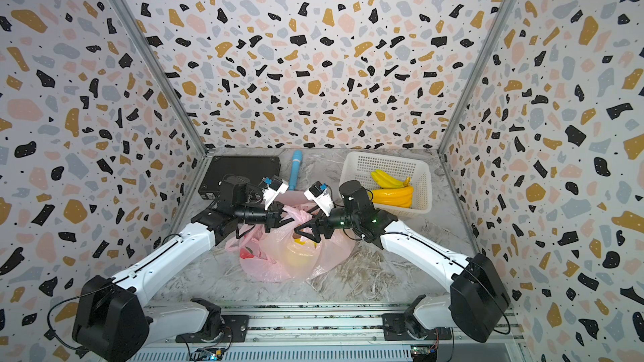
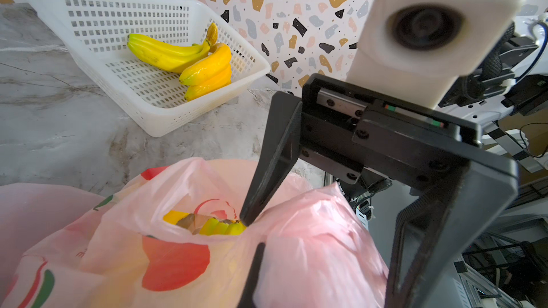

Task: Place the banana into a plastic bag & tie a knot
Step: Cross the plastic bag at the center of the board.

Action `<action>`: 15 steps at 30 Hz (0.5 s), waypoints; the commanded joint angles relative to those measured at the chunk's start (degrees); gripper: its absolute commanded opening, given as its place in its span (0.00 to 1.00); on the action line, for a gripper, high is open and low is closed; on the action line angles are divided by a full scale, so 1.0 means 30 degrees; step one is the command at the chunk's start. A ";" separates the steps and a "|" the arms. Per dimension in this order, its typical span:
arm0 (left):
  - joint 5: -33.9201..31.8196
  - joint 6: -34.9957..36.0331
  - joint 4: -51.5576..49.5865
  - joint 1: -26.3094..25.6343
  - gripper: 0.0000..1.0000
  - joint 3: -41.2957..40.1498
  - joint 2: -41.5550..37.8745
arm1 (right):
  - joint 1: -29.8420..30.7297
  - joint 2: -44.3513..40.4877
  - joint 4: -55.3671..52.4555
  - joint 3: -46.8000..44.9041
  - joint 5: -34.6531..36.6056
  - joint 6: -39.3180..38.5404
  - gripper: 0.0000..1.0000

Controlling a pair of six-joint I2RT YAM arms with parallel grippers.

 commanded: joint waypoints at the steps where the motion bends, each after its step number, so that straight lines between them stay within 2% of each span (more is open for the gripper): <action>1: 0.0316 0.0122 0.0572 0.0094 0.00 -0.0121 -0.0258 | 0.0063 -0.0478 0.0336 -0.0047 0.0359 -0.0098 0.84; 3: 0.0261 0.0173 0.0515 0.0104 0.00 -0.0113 -0.0273 | 0.0063 -0.0850 -0.0009 -0.0020 0.0649 -0.0178 0.87; 7: 0.0228 0.0209 0.0433 0.0104 0.00 -0.0139 -0.0339 | -0.0082 -0.2232 -0.1133 0.0245 0.1420 -0.0363 0.99; 11: 0.0213 0.0240 0.0396 0.0104 0.00 -0.0125 -0.0361 | -0.0767 -0.3560 -0.1391 0.0247 0.1430 0.0226 0.99; 15: 0.0227 0.0209 0.0454 0.0104 0.00 -0.0179 -0.0406 | -0.1400 -0.4420 -0.2589 0.0394 0.3615 0.1772 0.99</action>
